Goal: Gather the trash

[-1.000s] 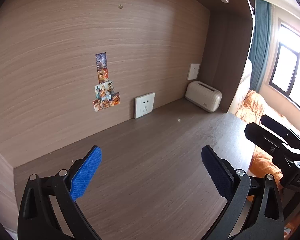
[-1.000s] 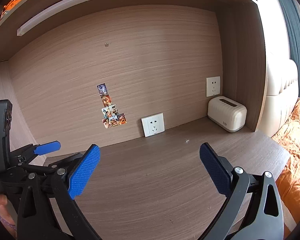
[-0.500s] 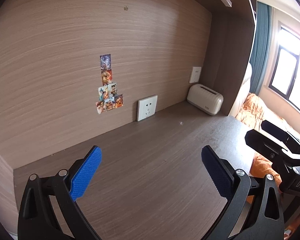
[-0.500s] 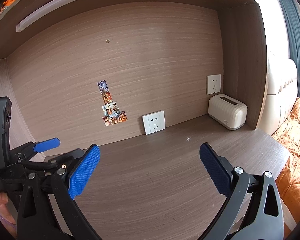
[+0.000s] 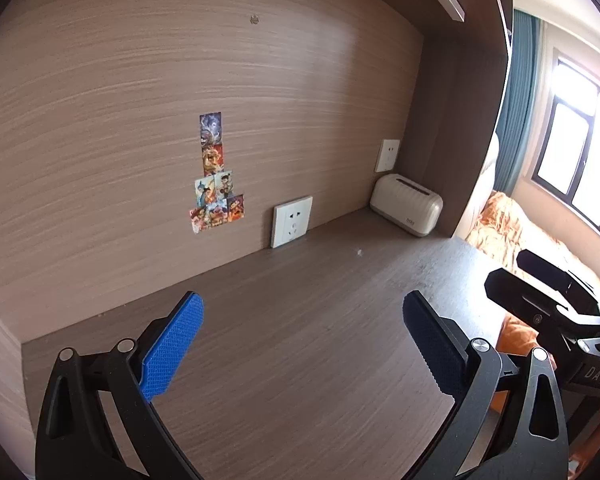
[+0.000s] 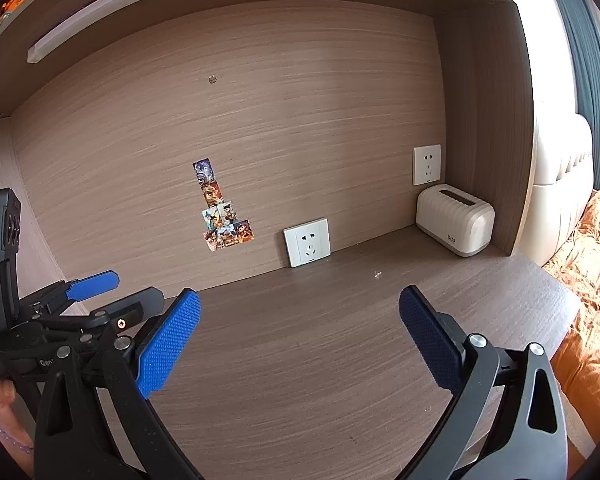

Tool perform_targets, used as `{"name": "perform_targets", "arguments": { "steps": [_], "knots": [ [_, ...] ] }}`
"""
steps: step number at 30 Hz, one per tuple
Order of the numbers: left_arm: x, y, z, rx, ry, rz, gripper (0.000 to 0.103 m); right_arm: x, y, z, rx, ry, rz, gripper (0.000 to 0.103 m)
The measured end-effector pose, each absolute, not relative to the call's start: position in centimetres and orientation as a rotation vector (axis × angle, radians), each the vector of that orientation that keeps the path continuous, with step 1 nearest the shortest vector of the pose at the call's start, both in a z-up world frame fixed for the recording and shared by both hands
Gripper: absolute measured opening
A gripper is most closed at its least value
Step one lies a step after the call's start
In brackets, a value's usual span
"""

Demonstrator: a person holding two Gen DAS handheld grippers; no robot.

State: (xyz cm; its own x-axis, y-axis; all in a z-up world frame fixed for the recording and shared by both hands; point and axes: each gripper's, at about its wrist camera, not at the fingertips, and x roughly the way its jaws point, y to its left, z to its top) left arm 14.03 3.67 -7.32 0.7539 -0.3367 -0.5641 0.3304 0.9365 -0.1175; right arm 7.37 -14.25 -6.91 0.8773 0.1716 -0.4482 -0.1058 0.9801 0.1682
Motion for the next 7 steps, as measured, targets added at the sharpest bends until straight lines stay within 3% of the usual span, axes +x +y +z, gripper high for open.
{"name": "perform_targets", "arguments": {
  "steps": [7],
  "knots": [
    [15.5, 4.5, -8.5, -0.005, 0.609, -0.3, 0.098, 8.1, -14.0, -7.7, 0.137, 0.473, 0.112, 0.099]
  ]
}}
